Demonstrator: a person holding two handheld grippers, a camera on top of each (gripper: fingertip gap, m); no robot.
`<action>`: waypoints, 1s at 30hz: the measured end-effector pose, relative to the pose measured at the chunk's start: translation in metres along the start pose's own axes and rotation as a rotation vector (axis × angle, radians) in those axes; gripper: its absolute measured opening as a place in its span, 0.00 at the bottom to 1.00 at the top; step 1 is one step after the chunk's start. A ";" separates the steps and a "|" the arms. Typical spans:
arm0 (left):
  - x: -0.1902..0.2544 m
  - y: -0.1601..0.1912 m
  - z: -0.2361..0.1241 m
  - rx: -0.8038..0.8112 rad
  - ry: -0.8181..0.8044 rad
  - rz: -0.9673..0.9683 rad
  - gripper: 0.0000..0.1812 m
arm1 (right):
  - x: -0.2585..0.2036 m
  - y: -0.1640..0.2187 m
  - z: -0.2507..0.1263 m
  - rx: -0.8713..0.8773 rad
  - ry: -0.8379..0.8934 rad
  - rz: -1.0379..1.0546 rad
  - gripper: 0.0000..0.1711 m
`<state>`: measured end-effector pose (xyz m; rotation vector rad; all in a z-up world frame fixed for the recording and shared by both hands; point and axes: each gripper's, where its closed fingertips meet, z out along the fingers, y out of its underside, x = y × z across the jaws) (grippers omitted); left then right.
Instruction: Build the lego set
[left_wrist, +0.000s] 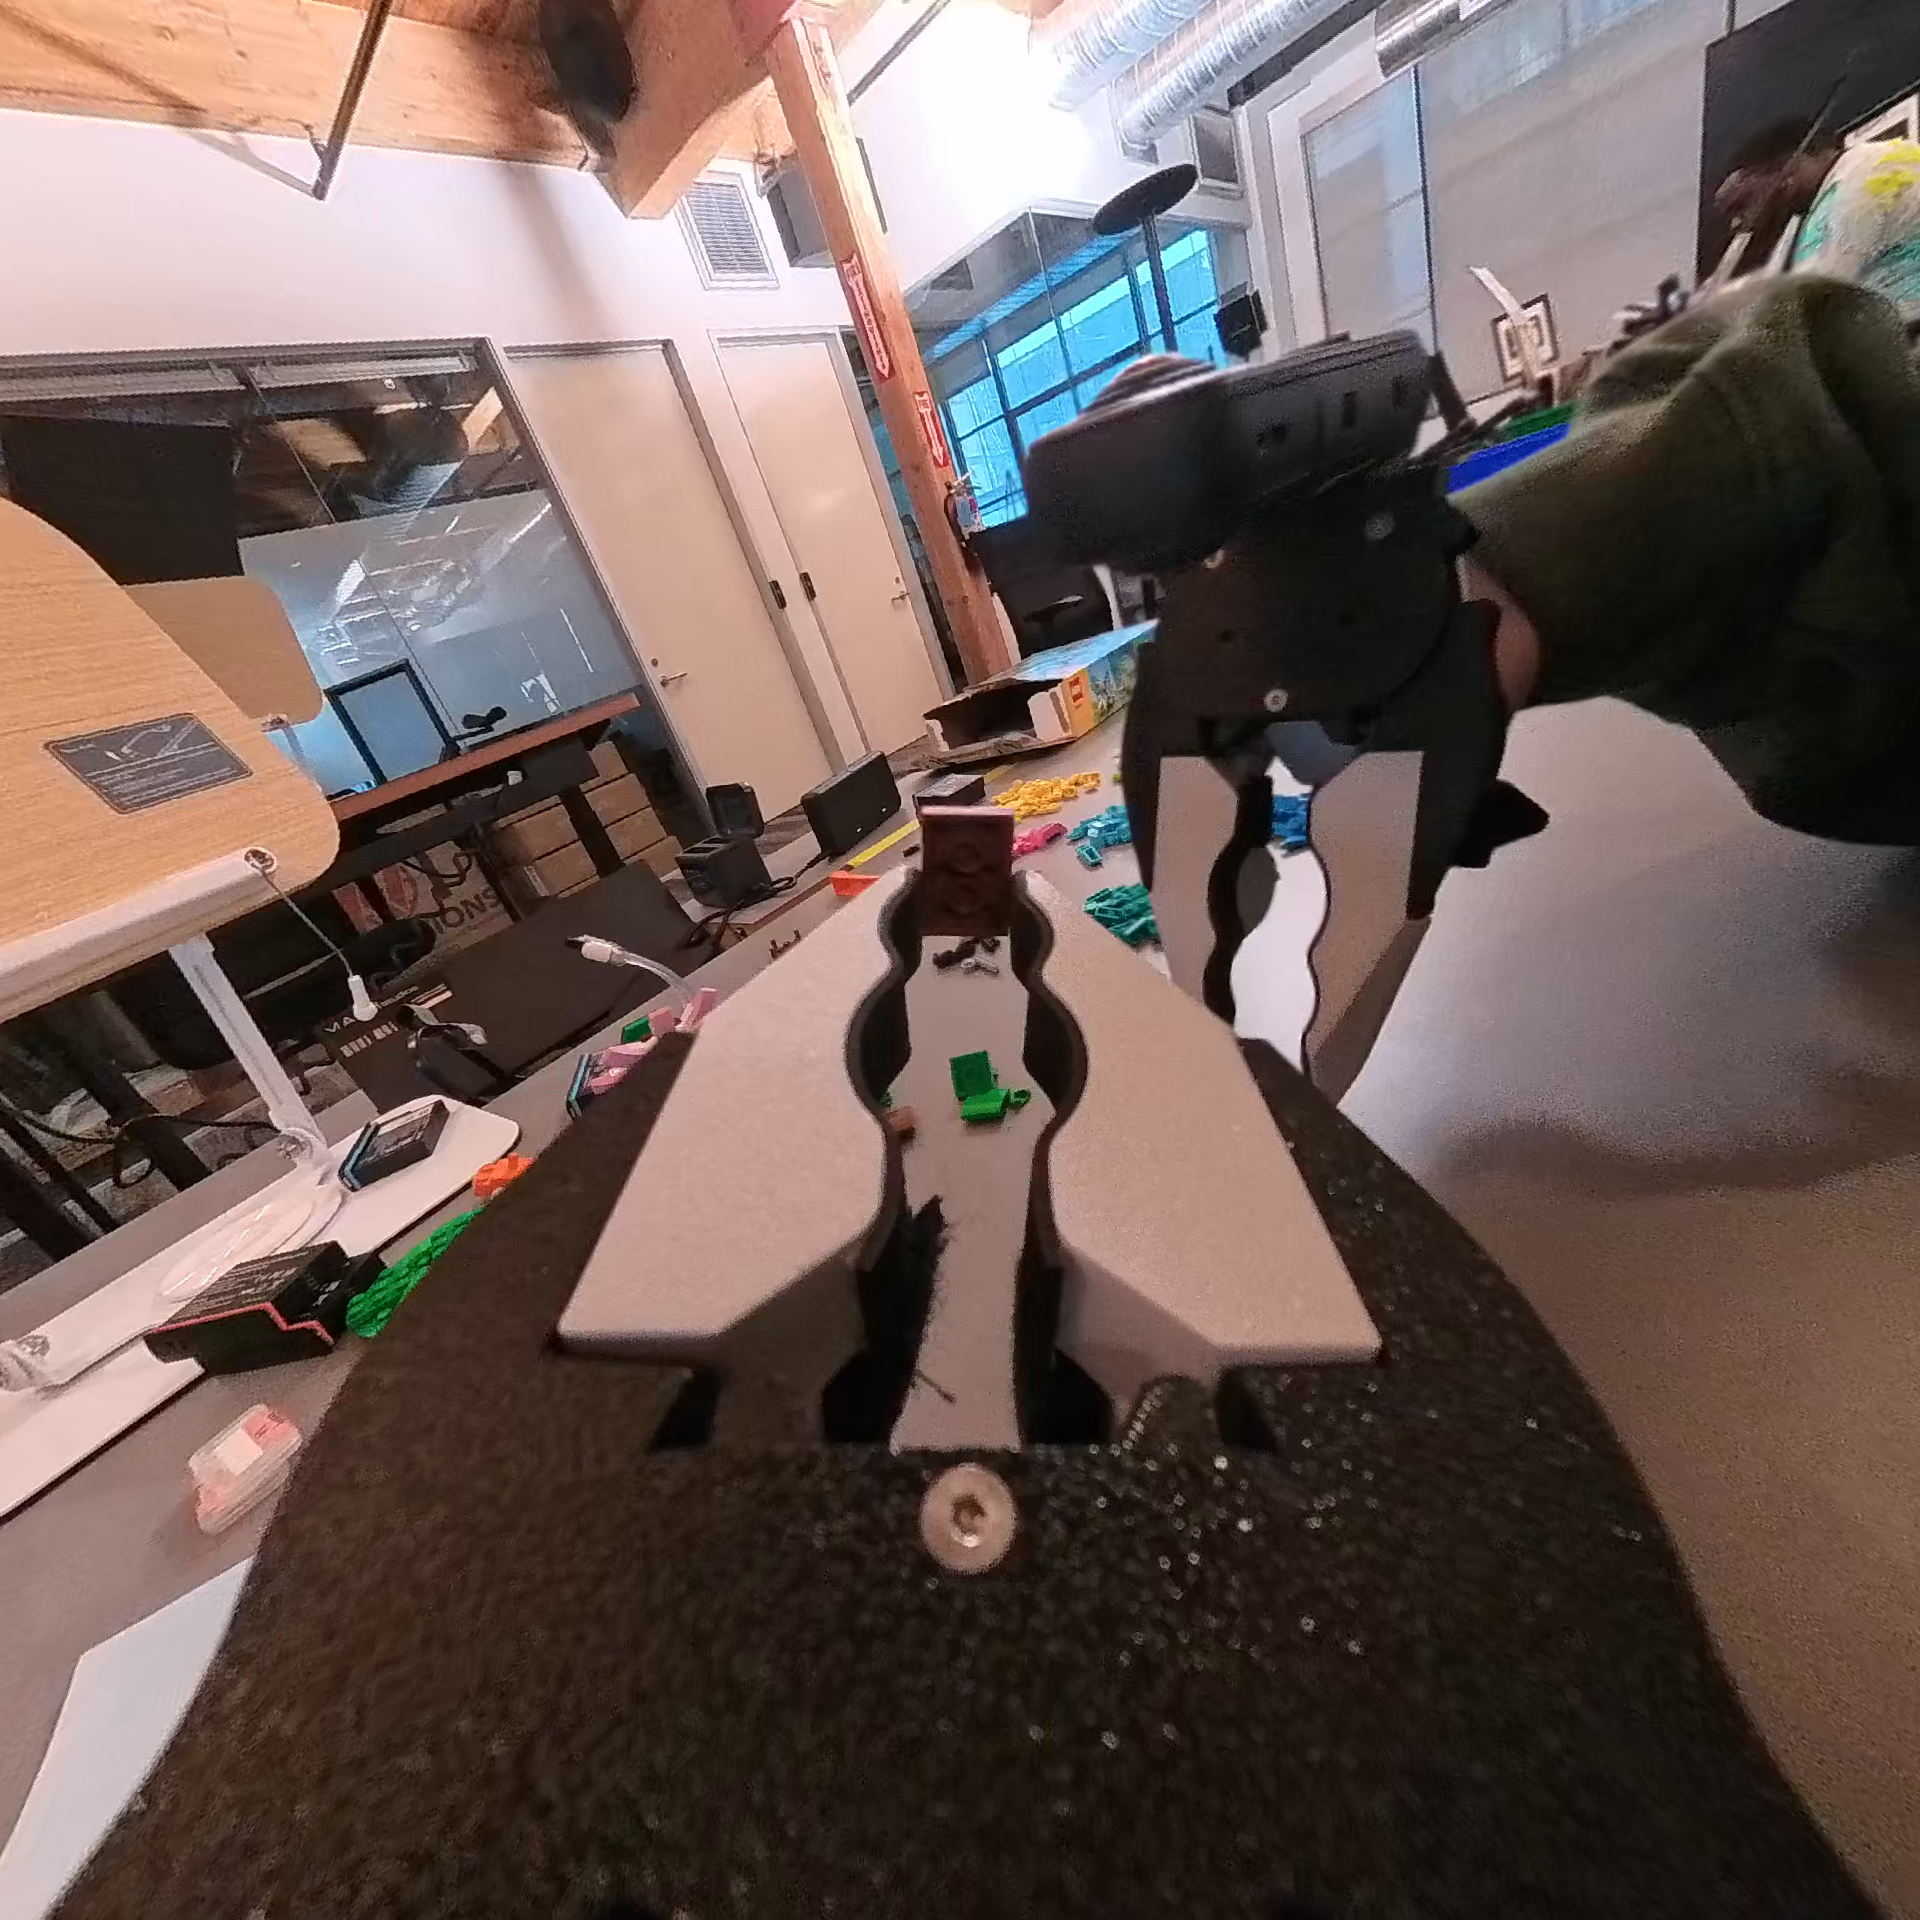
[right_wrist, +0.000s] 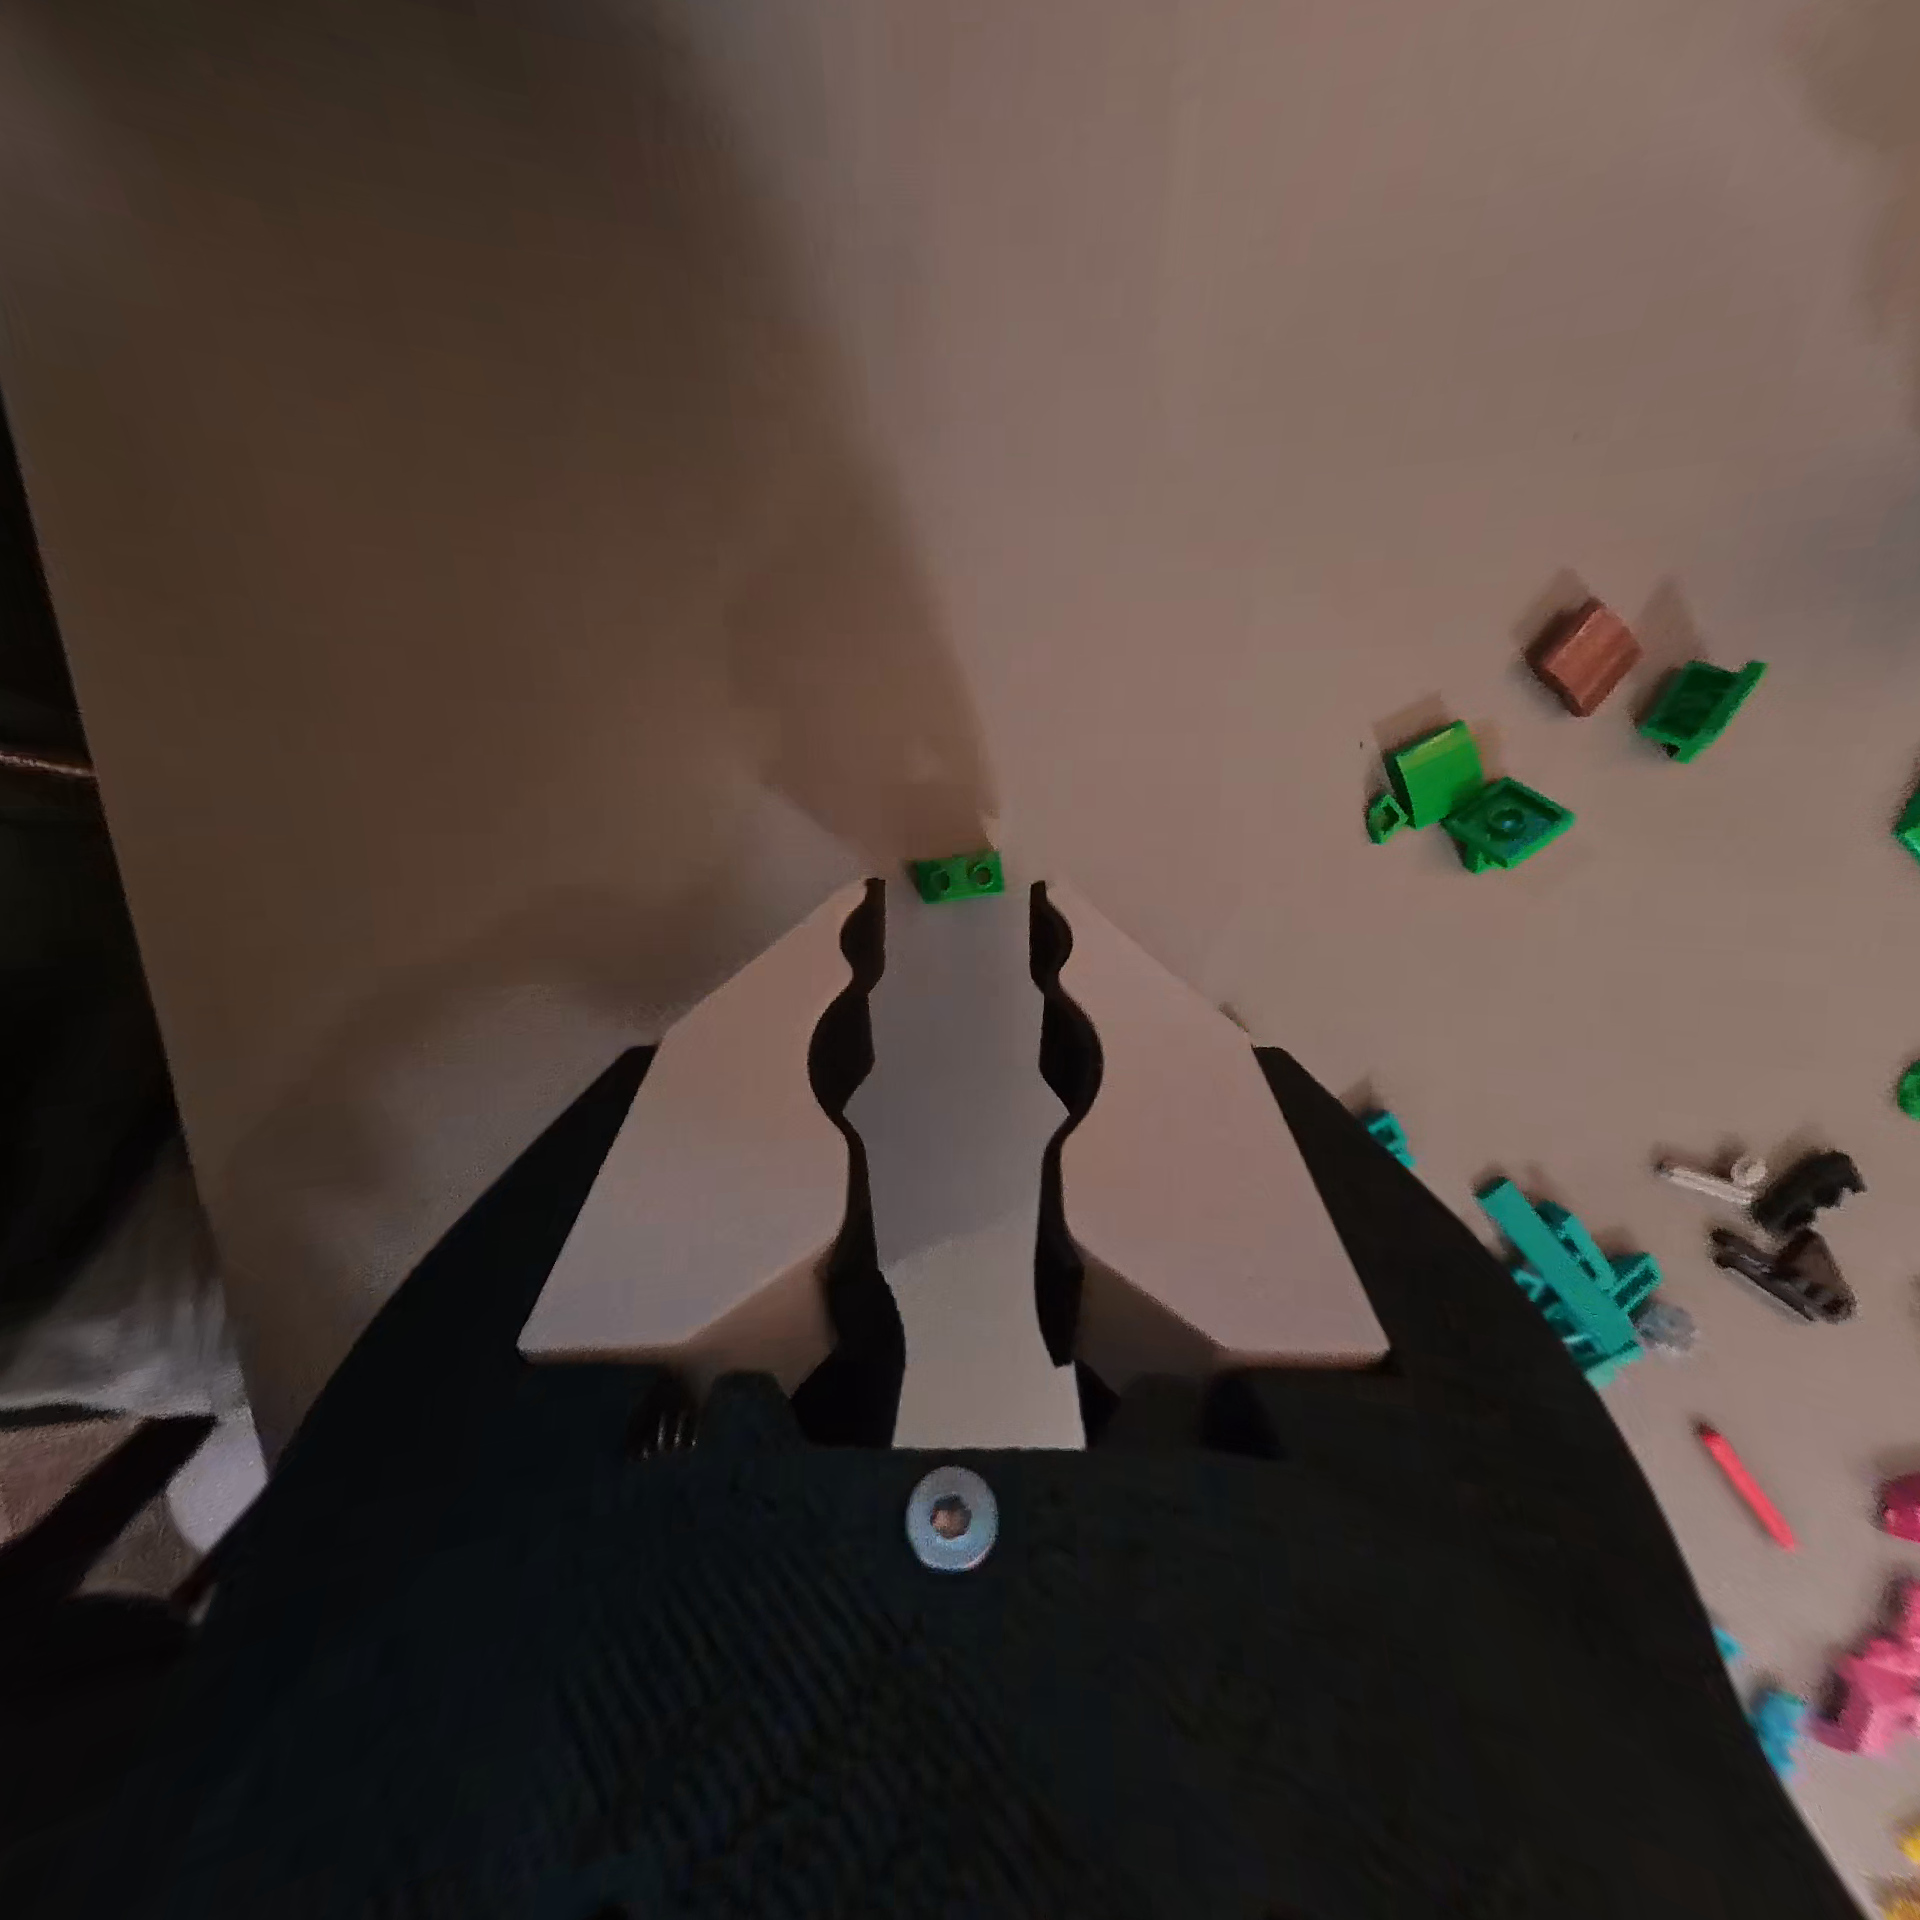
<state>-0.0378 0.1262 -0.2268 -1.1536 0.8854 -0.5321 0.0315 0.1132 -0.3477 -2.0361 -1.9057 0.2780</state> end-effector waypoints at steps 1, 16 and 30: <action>0.001 0.000 0.000 -0.002 0.003 -0.001 0.07 | 0.000 0.000 0.001 -0.025 -0.014 -0.013 0.15; 0.010 0.000 0.001 0.001 0.078 -0.042 0.07 | -0.002 -0.067 -0.054 0.540 -0.103 0.076 0.08; 0.050 -0.026 -0.009 0.160 0.471 -0.336 0.08 | -0.031 -0.107 -0.117 1.086 -0.234 0.041 0.08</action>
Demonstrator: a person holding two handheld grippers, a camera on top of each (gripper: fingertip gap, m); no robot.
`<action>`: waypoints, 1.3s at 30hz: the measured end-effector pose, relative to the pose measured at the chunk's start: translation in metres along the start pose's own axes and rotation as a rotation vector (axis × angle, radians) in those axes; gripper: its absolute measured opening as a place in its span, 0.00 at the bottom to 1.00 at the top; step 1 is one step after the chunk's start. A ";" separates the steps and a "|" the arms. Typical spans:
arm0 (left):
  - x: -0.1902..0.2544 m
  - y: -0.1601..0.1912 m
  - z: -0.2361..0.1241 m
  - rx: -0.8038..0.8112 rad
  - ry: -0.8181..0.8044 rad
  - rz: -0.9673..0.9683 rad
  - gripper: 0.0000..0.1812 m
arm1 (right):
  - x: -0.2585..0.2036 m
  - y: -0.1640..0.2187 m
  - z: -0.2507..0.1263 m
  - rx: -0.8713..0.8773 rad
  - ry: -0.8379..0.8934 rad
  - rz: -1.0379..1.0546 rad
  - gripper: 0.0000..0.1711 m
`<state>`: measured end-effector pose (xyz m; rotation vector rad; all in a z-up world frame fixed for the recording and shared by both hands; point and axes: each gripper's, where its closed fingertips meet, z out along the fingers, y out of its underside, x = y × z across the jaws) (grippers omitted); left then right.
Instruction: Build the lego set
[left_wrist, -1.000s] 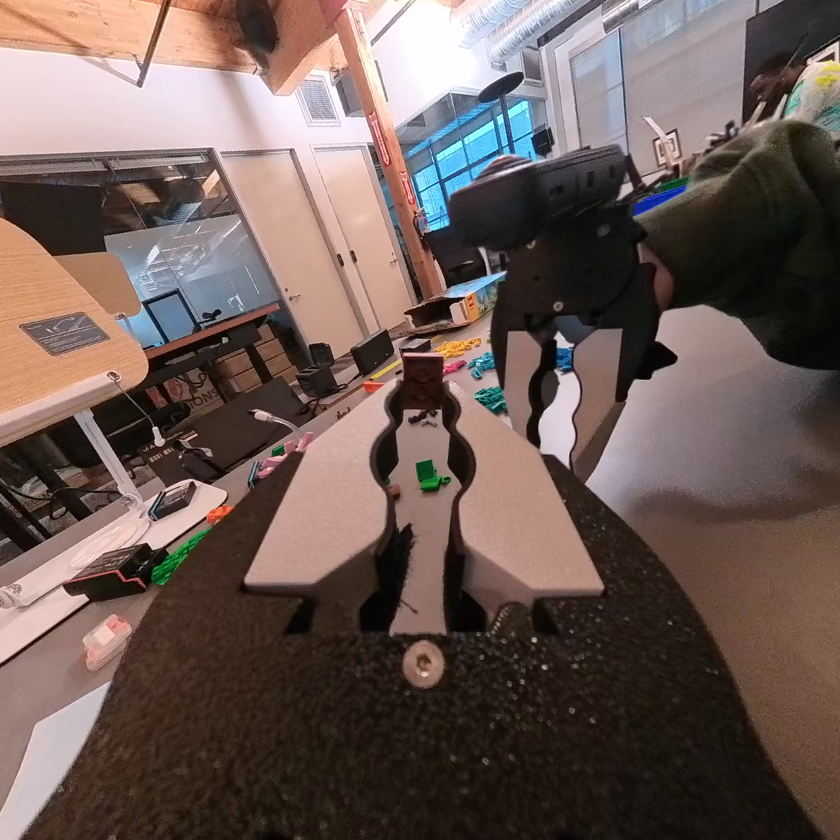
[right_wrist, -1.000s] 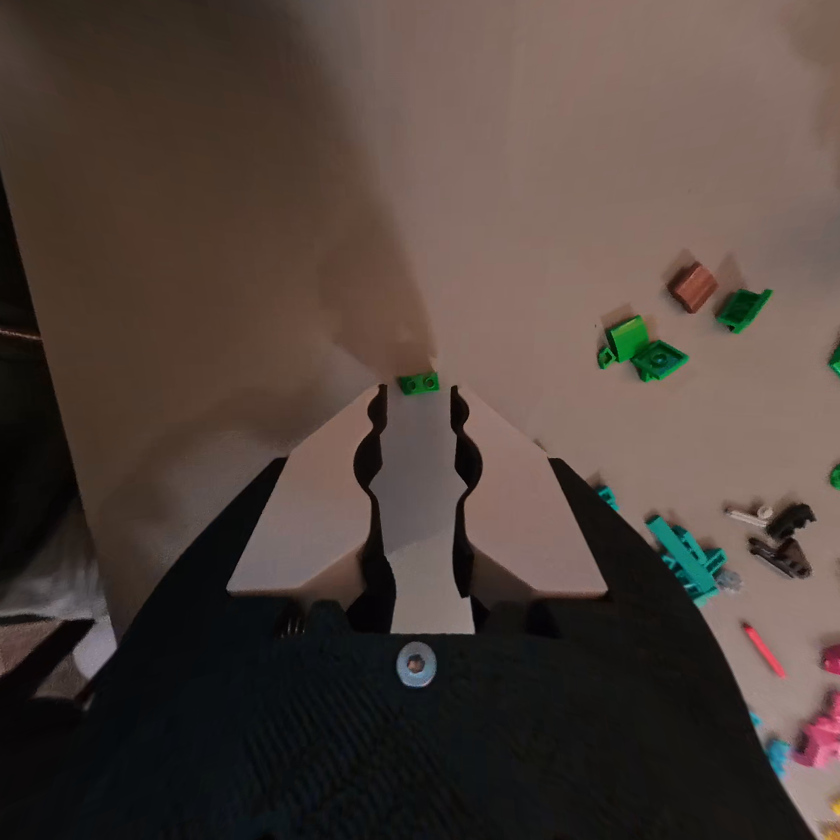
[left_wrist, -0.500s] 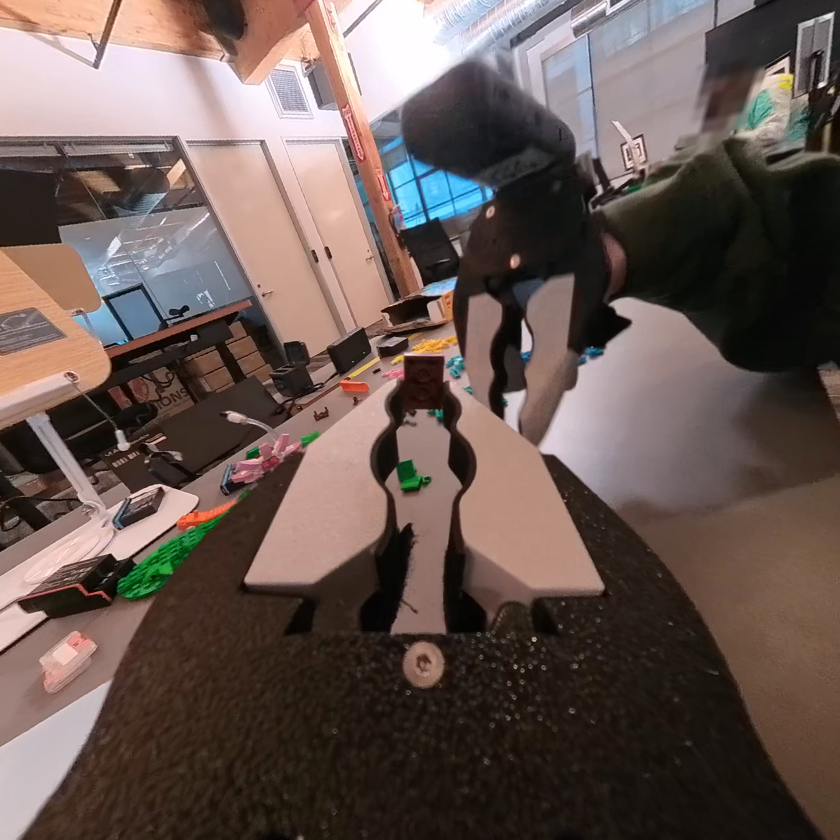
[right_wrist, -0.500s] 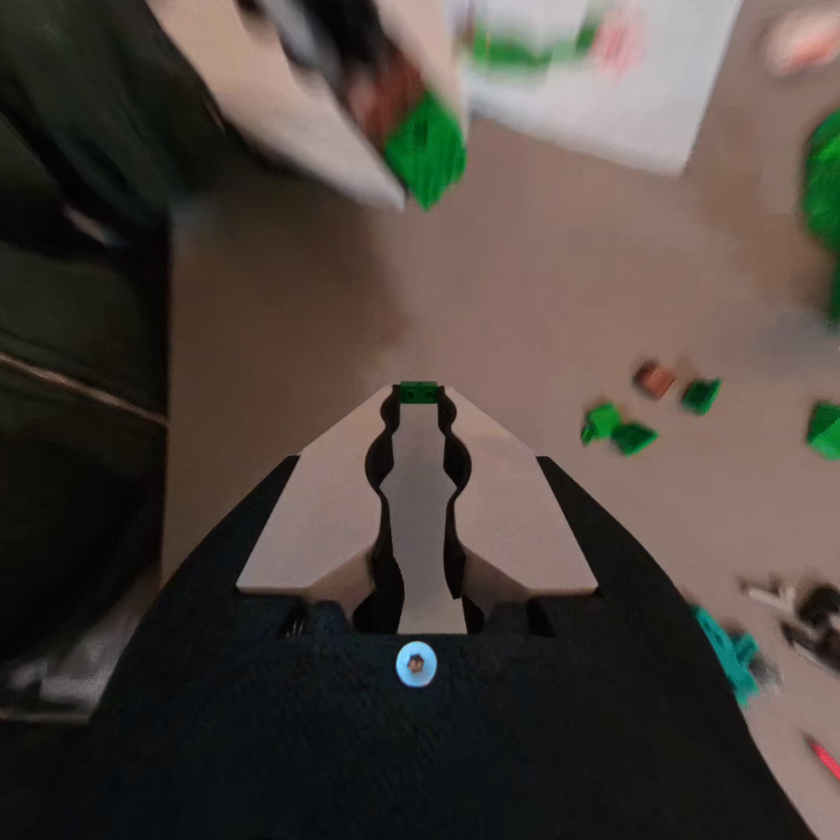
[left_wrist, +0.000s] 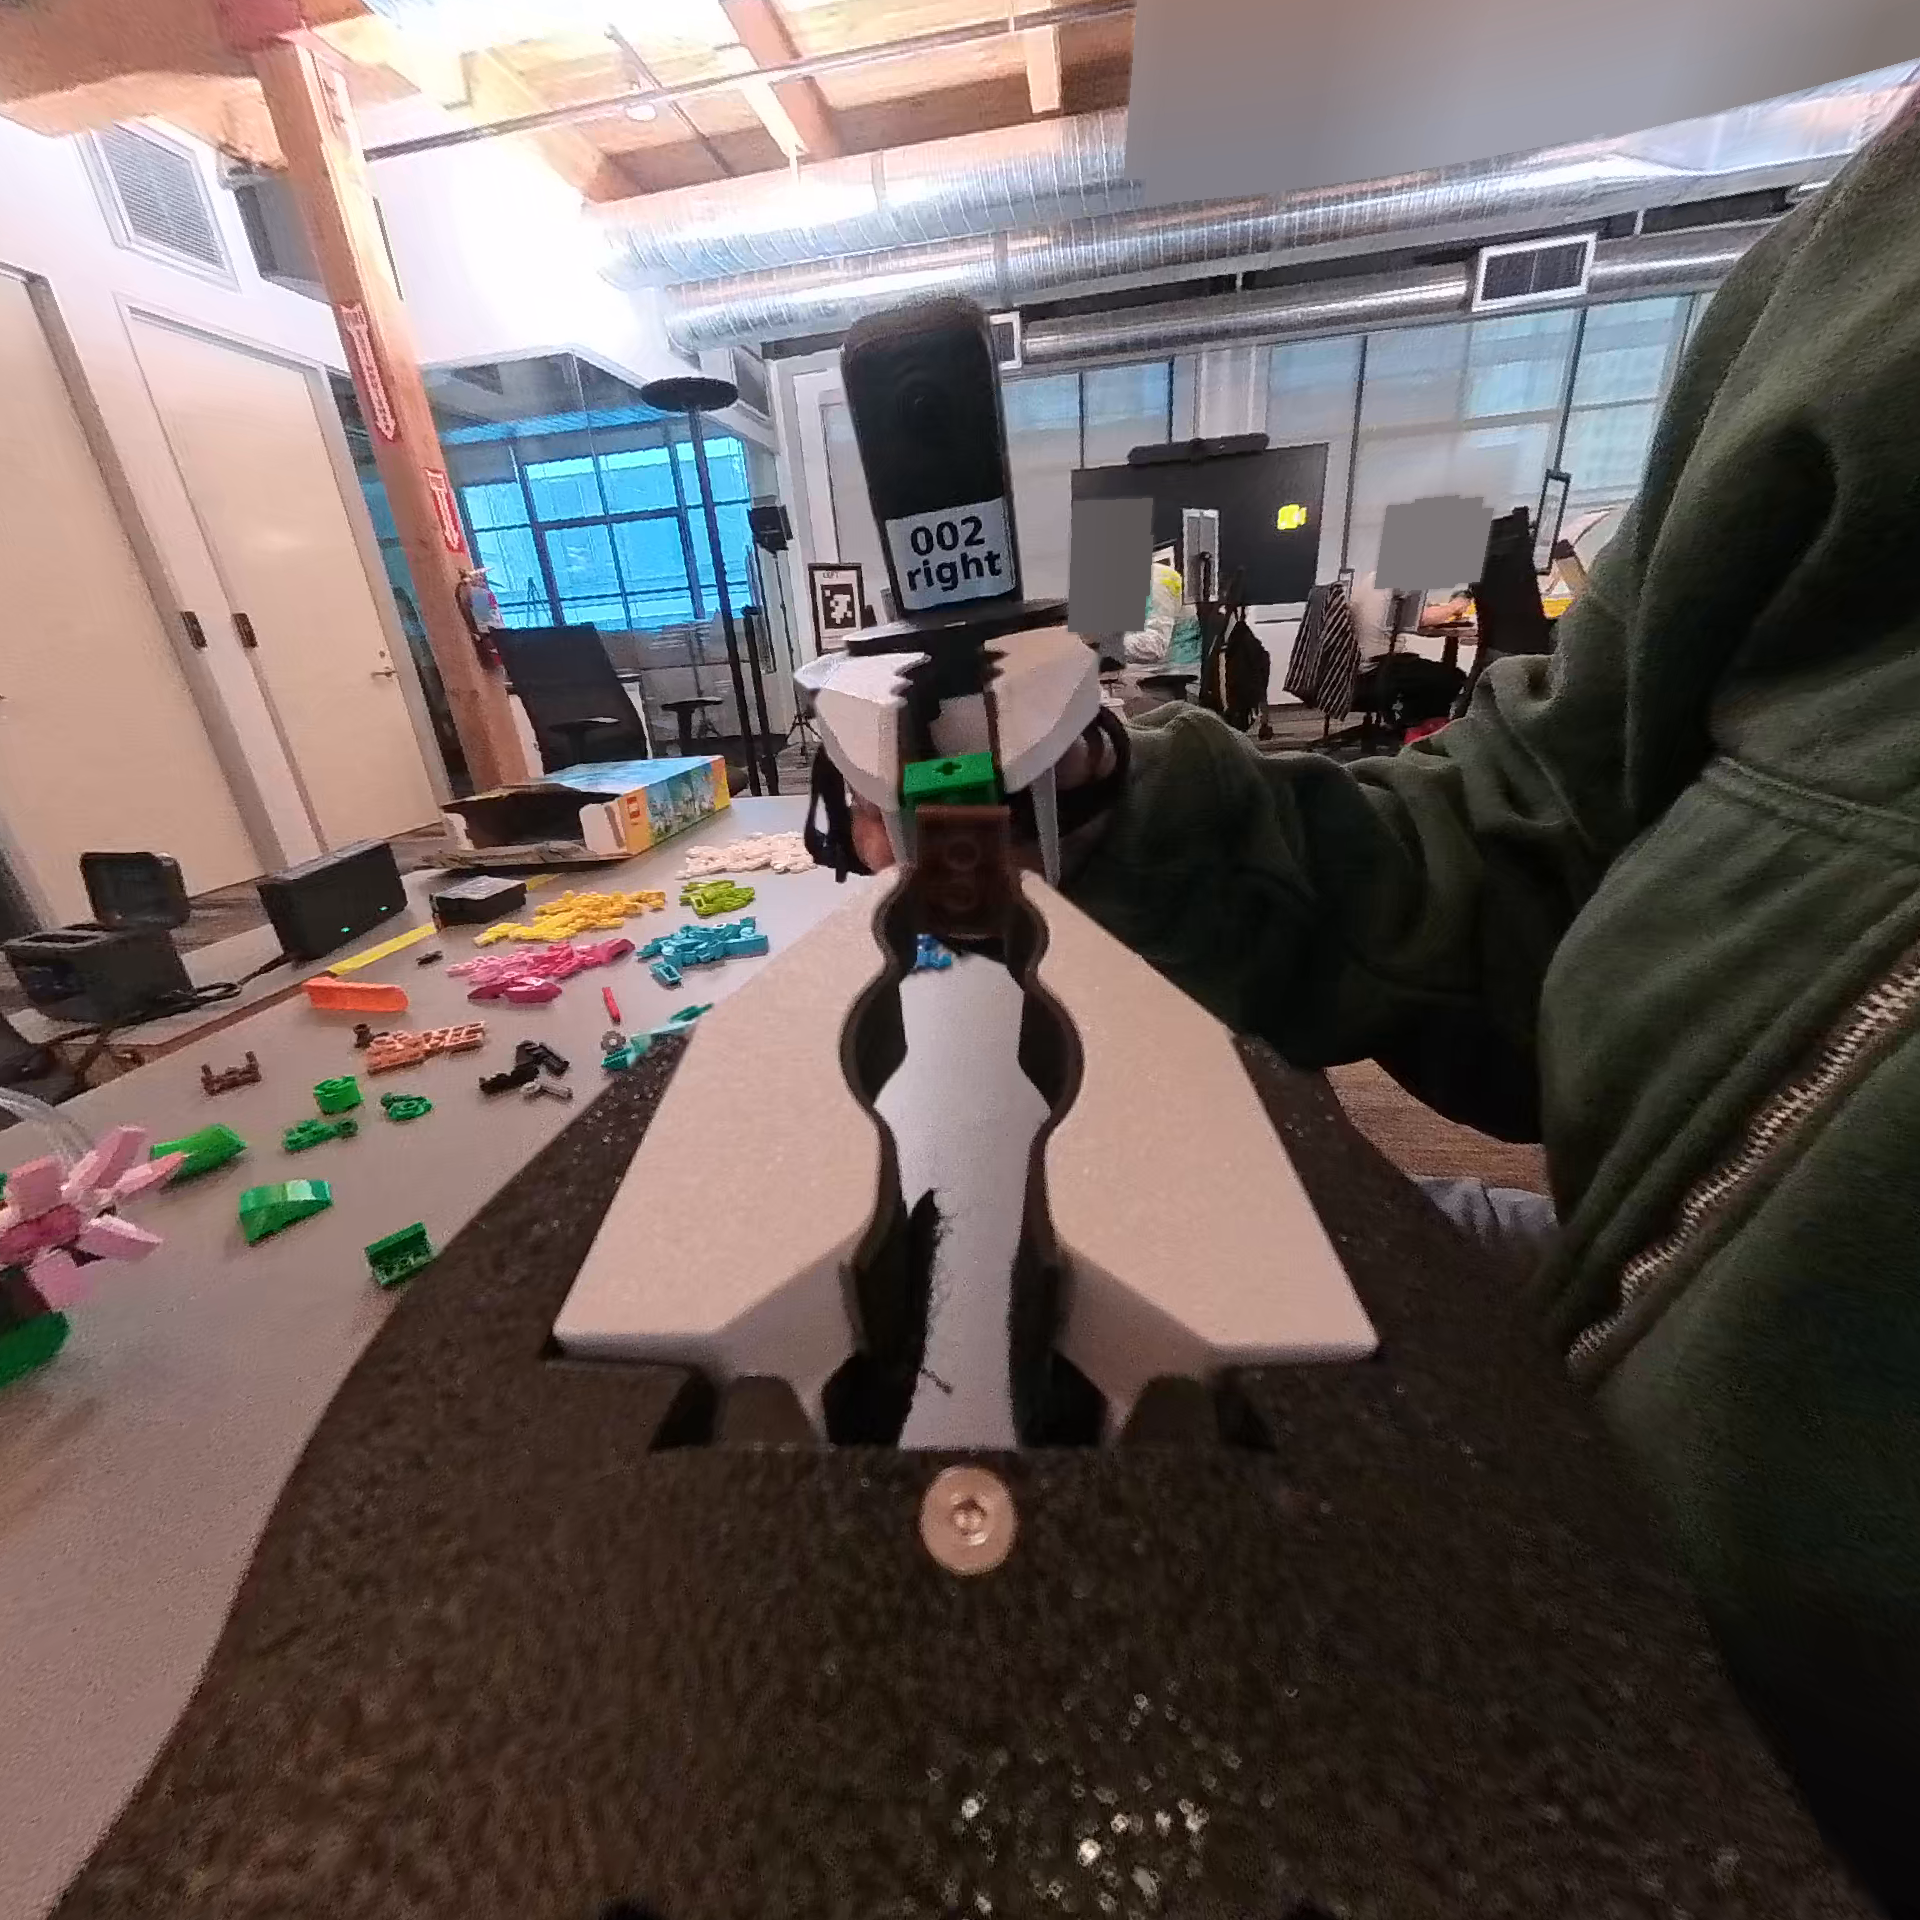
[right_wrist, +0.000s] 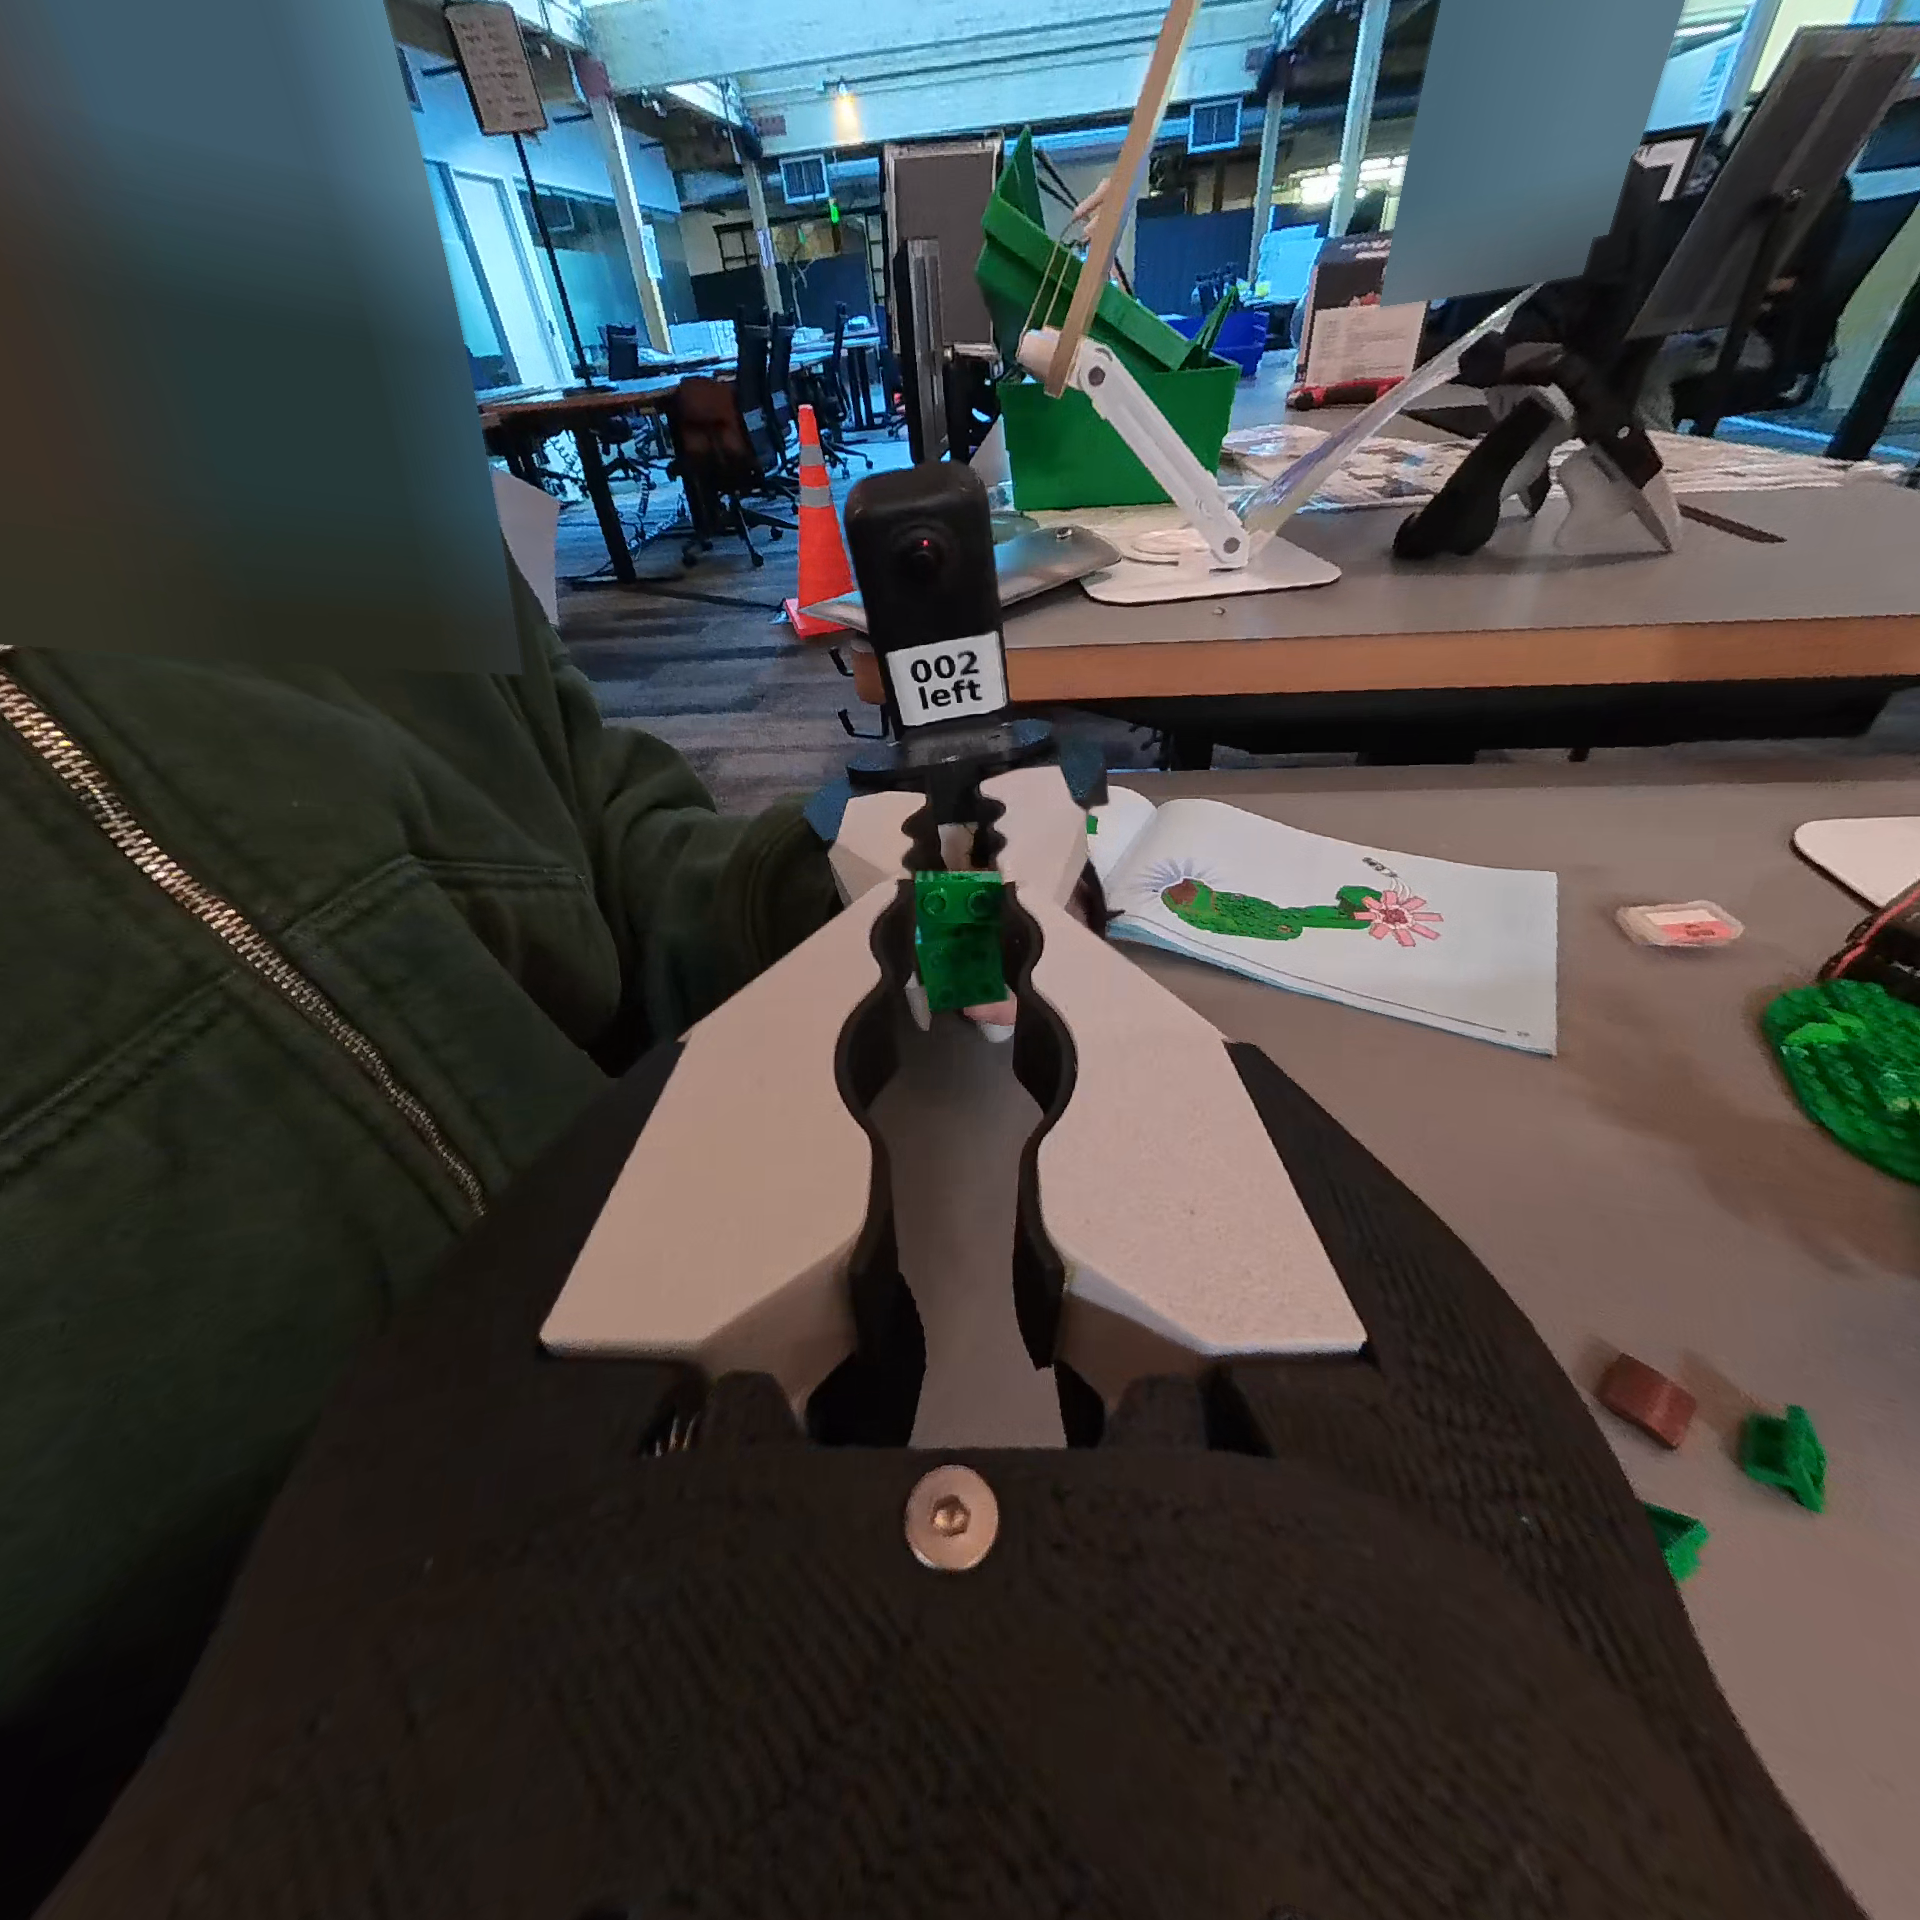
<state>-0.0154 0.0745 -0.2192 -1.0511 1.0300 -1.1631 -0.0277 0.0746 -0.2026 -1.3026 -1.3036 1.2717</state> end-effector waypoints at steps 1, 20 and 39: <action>0.000 0.000 0.000 -0.002 0.002 -0.004 0.08 | 0.000 0.002 0.001 -0.010 0.001 -0.004 0.08; 0.003 0.005 0.001 -0.024 0.046 -0.066 0.07 | -0.003 0.010 -0.001 -0.001 0.035 -0.057 0.08; 0.006 0.013 0.004 -0.069 0.064 -0.088 0.08 | -0.002 0.016 -0.003 -0.018 0.035 -0.042 0.09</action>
